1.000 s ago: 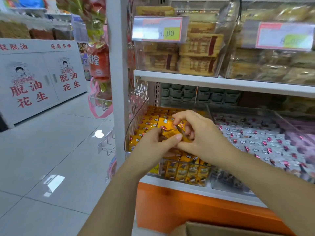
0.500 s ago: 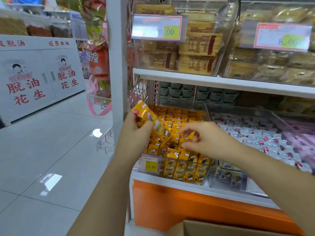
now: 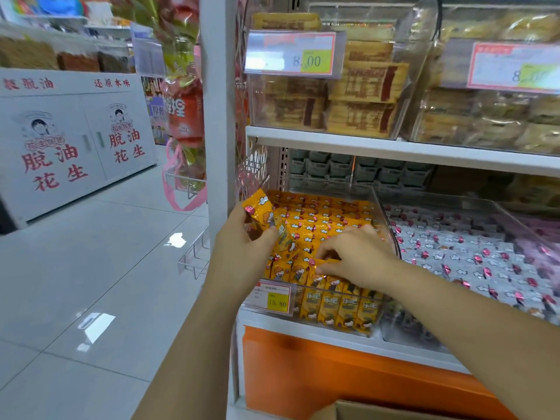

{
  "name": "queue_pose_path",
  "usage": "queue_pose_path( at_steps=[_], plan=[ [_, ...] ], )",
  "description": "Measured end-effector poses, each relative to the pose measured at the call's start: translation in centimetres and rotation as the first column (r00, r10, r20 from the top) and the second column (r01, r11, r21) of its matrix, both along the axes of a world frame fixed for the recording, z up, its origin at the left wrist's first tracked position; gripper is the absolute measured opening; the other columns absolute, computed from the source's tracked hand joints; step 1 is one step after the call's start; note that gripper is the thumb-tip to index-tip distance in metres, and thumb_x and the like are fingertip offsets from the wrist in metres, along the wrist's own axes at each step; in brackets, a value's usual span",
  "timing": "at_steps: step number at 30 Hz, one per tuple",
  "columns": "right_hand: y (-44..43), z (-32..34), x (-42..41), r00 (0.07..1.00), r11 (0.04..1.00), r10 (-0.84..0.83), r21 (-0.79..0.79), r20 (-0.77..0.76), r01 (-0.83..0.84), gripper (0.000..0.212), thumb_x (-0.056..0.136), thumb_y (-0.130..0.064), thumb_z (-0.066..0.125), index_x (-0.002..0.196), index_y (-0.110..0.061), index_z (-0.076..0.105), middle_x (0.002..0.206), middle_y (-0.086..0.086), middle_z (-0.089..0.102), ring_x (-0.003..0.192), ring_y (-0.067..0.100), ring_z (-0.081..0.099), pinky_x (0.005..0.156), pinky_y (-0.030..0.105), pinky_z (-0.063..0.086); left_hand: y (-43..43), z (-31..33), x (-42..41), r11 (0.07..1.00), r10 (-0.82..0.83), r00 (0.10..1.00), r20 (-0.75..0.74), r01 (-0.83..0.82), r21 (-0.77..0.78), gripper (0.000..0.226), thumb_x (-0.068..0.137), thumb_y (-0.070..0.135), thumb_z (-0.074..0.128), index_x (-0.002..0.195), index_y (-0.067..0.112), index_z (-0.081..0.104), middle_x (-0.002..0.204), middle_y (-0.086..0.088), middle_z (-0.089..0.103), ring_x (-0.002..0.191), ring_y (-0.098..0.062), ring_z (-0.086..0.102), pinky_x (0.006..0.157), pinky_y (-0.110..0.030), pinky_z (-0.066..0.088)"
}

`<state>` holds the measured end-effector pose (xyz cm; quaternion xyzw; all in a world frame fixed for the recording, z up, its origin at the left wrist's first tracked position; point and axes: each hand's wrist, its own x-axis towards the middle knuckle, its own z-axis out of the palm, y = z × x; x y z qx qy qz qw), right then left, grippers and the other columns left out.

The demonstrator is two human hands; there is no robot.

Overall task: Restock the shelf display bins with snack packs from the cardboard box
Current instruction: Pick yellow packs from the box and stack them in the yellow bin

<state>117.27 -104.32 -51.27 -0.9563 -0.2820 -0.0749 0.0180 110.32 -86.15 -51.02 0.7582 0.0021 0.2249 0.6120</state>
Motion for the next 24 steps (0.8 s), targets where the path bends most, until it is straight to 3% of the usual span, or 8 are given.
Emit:
queue_pose_path(
  at_steps=[4,8,10,14,17,20,22,24],
  plan=[
    [0.3,-0.7,0.4,0.992,0.999,0.015,-0.047,0.126,-0.009,0.031,0.088,-0.056,0.053,0.107,-0.034,0.063,0.110,-0.013,0.062,0.105,0.013,0.046,0.088,0.034,0.026,0.2,-0.4,0.2,0.994,-0.051,0.999,-0.012,0.052,0.092,0.029,0.089,0.015,0.061,0.112,0.031,0.055,0.098,0.010,0.066,0.094,-0.008,0.063,0.084,-0.030,0.052],
    [-0.5,0.4,0.0,0.993,0.999,0.033,0.027,0.111,-0.036,0.031,0.086,-0.057,0.054,0.106,-0.036,0.062,0.105,-0.017,0.060,0.102,0.007,0.049,0.092,0.033,0.028,0.0,-0.7,0.3,0.965,-0.133,0.990,-0.051,0.141,0.222,0.034,0.089,0.015,0.063,0.112,0.036,0.049,0.098,0.016,0.063,0.091,0.000,0.060,0.080,-0.022,0.049],
    [-1.7,1.8,-0.2,0.995,0.992,0.026,0.124,0.094,-0.037,0.025,0.087,-0.050,0.058,0.105,-0.035,0.063,0.102,-0.020,0.058,0.092,-0.001,0.048,0.096,0.033,0.030,-0.2,-0.8,0.4,0.944,-0.157,0.984,-0.084,0.175,0.280,0.033,0.089,0.016,0.064,0.114,0.033,0.050,0.100,0.016,0.063,0.091,0.001,0.059,0.077,-0.018,0.048],
    [-4.6,3.5,-0.5,1.000,0.977,-0.008,0.212,-0.016,0.011,0.010,0.087,-0.033,0.066,0.097,-0.033,0.066,0.084,-0.024,0.057,0.068,-0.008,0.046,0.078,0.025,0.037,-1.7,-0.9,0.6,0.897,-0.175,0.971,-0.162,0.225,0.380,0.025,0.089,0.020,0.065,0.109,0.022,0.050,0.096,0.005,0.062,0.083,-0.011,0.061,0.066,-0.019,0.047],
    [-6.0,3.0,-1.2,0.996,0.999,-0.024,0.028,-0.084,0.026,0.014,0.085,-0.043,0.065,0.099,-0.038,0.066,0.091,-0.025,0.057,0.089,-0.001,0.049,0.091,0.032,0.037,-3.8,-1.0,0.7,0.842,-0.228,0.952,-0.205,0.298,0.449,0.020,0.090,0.022,0.064,0.102,0.018,0.048,0.082,0.004,0.058,0.068,-0.011,0.055,0.056,-0.021,0.041],
    [-6.4,2.1,-2.1,0.995,0.982,-0.085,-0.173,-0.058,0.073,0.042,0.082,-0.055,0.063,0.121,-0.043,0.057,0.128,-0.005,0.048,0.126,0.017,0.035,0.102,0.036,0.029,-5.3,-0.9,1.0,0.799,-0.221,0.947,-0.235,0.313,0.513,0.017,0.092,0.022,0.061,0.101,0.022,0.046,0.070,0.011,0.046,0.057,-0.005,0.042,0.051,-0.017,0.032],
    [-6.2,1.6,-2.5,0.991,0.971,-0.127,-0.209,-0.044,0.115,0.053,0.081,-0.055,0.062,0.131,-0.042,0.049,0.134,0.003,0.041,0.130,0.023,0.031,0.105,0.036,0.026,-5.7,-0.8,1.2,0.768,-0.181,0.951,-0.251,0.296,0.569,0.021,0.093,0.023,0.061,0.111,0.019,0.050,0.072,0.008,0.046,0.062,-0.008,0.044,0.053,-0.017,0.033],
    [-5.7,1.2,-2.4,0.992,0.968,-0.124,-0.218,0.001,0.121,0.053,0.081,-0.053,0.063,0.130,-0.039,0.050,0.127,0.003,0.046,0.125,0.023,0.034,0.104,0.036,0.026,-5.8,-0.7,1.4,0.734,-0.134,0.949,-0.284,0.288,0.615,0.034,0.093,0.025,0.060,0.125,0.018,0.049,0.093,-0.002,0.059,0.079,-0.016,0.053,0.063,-0.021,0.037]
  ],
)
